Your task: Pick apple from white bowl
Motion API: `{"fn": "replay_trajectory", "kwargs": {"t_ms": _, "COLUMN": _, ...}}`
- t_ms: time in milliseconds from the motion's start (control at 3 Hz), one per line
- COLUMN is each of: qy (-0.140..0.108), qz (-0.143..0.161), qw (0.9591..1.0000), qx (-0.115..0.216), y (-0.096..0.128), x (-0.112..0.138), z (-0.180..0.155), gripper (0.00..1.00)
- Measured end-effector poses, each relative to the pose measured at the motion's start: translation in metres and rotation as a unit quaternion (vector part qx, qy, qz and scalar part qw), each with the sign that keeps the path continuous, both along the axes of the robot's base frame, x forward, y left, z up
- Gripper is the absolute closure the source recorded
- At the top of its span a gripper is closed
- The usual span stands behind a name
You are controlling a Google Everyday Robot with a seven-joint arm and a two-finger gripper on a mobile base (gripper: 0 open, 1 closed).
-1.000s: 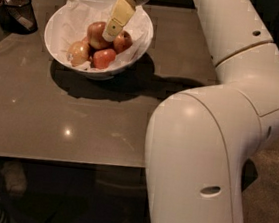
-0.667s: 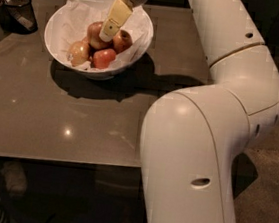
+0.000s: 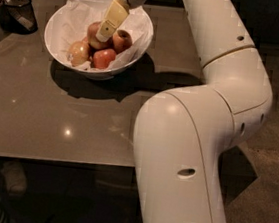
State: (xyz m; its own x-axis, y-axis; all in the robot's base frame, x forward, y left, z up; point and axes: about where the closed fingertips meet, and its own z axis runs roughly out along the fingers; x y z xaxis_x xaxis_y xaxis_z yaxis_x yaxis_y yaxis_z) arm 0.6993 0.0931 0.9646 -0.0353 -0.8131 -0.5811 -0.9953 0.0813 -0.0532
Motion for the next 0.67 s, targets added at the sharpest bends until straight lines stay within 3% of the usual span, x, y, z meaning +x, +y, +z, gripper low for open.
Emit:
{"fn": "replay_trajectory", "kwargs": {"t_ms": 333, "qy": 0.008, "qz": 0.001, "qw": 1.0000, "qx": 0.005, "y": 0.0042, "x": 0.0030, "z": -0.0053, "gripper": 0.18}}
{"fn": "replay_trajectory", "kwargs": {"t_ms": 667, "qy": 0.013, "qz": 0.003, "qw": 0.9999, "qx": 0.008, "y": 0.0079, "x": 0.0054, "z": -0.0090, "gripper": 0.18}}
